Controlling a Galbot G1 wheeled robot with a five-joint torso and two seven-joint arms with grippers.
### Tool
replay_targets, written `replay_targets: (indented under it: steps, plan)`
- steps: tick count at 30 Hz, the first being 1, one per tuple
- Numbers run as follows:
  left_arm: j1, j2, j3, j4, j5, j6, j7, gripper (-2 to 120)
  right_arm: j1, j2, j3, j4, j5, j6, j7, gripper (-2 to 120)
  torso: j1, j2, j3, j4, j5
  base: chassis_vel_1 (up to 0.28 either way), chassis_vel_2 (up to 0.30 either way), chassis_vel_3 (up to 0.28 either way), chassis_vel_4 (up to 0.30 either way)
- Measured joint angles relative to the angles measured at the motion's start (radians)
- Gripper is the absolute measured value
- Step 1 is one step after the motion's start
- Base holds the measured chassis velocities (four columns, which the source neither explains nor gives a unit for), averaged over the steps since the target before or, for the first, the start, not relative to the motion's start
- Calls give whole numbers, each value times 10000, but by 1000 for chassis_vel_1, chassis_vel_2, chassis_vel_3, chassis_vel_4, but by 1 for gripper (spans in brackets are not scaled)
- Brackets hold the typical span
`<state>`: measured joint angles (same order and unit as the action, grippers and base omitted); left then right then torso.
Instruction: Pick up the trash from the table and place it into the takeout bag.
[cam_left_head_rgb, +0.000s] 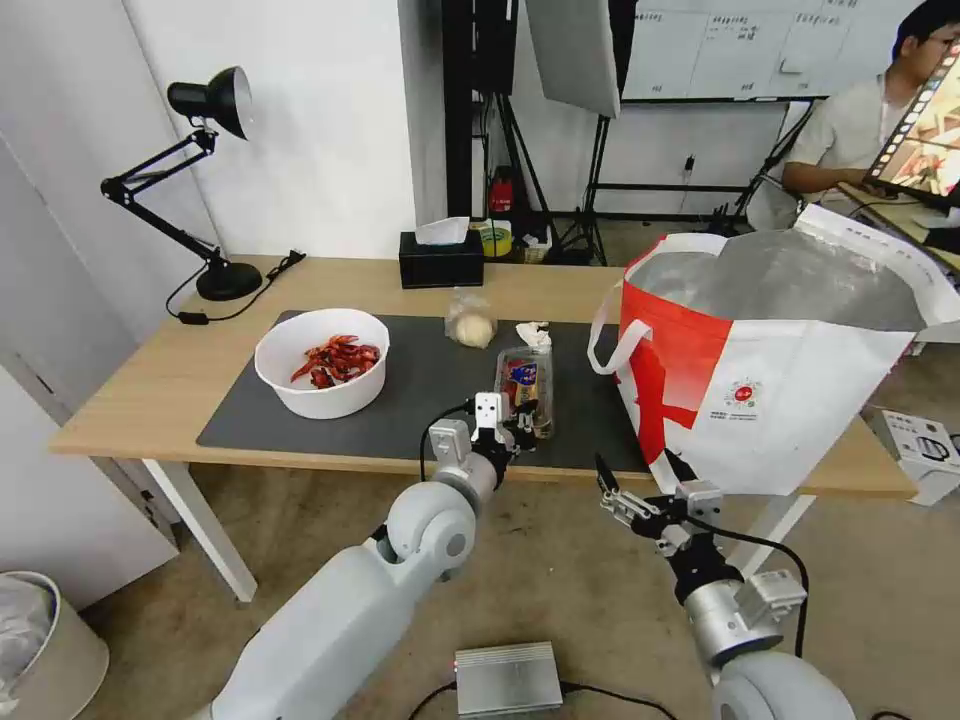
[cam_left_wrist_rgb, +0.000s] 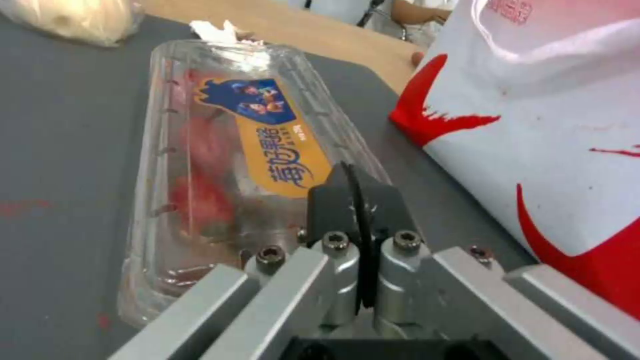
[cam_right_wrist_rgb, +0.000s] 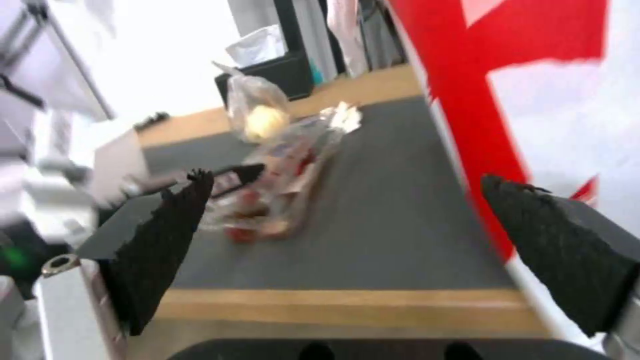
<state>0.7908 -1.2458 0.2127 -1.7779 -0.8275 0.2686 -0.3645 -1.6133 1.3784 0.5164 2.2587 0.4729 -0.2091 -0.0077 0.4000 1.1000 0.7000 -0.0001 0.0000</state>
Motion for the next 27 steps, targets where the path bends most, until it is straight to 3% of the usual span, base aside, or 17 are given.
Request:
replay_targets:
  steps: [17, 20, 27]
  plan:
    - [113, 124, 178, 6, 58, -43, -4, 0, 1709, 364, -784, -203, 4053, -1296, 1949, 100, 0, 0, 0, 4, 0, 0, 0, 0, 0]
    - [-260, -57, 532, 253, -23, -76, 31, 0, 1913, 420, -482, -265, 4534, -1304, 2227, 100, 1, -1, 0, -4, -1, 0, 0, 0, 0]
    - [-341, -107, 580, 397, -77, -174, 38, 0, 2471, 322, -345, -556, 4935, -1295, 2452, 100, 1, 0, 1, 2, -1, 0, 0, 0, 0]
